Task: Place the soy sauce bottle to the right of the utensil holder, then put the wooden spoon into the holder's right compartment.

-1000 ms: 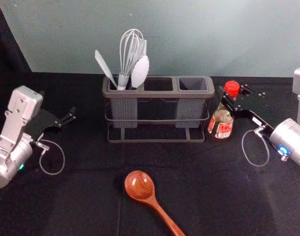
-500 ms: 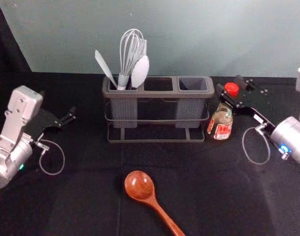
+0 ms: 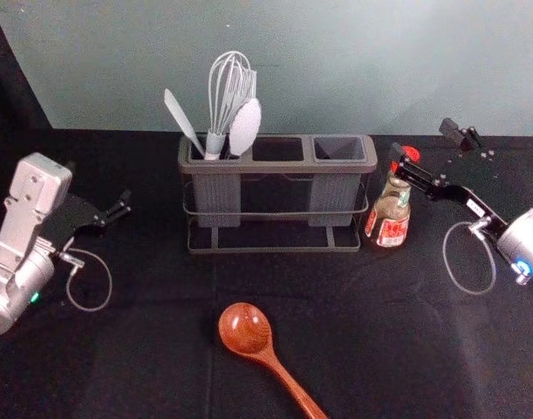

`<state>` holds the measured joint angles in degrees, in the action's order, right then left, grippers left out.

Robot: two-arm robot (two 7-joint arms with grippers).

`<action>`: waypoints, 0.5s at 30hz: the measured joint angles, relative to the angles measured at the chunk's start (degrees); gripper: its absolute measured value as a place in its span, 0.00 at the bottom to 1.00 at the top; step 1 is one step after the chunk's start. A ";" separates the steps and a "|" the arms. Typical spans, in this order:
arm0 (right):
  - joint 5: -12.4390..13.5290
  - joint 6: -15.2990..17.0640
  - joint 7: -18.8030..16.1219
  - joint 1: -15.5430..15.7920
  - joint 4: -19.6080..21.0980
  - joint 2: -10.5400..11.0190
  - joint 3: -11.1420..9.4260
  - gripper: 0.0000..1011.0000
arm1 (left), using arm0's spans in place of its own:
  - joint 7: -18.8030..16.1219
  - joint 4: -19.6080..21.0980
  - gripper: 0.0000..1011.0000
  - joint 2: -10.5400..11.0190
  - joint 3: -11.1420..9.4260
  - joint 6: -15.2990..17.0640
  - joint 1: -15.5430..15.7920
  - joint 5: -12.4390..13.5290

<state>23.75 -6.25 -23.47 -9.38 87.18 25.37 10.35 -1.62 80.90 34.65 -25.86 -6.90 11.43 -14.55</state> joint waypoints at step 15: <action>-2.47 0.44 1.21 8.77 10.03 1.02 0.77 0.99 | 0.00 0.00 1.00 0.00 0.00 0.00 0.00 0.00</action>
<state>21.28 -5.82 -22.26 -0.62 97.22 26.39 11.11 -1.62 80.90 34.65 -25.86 -6.91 11.43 -14.55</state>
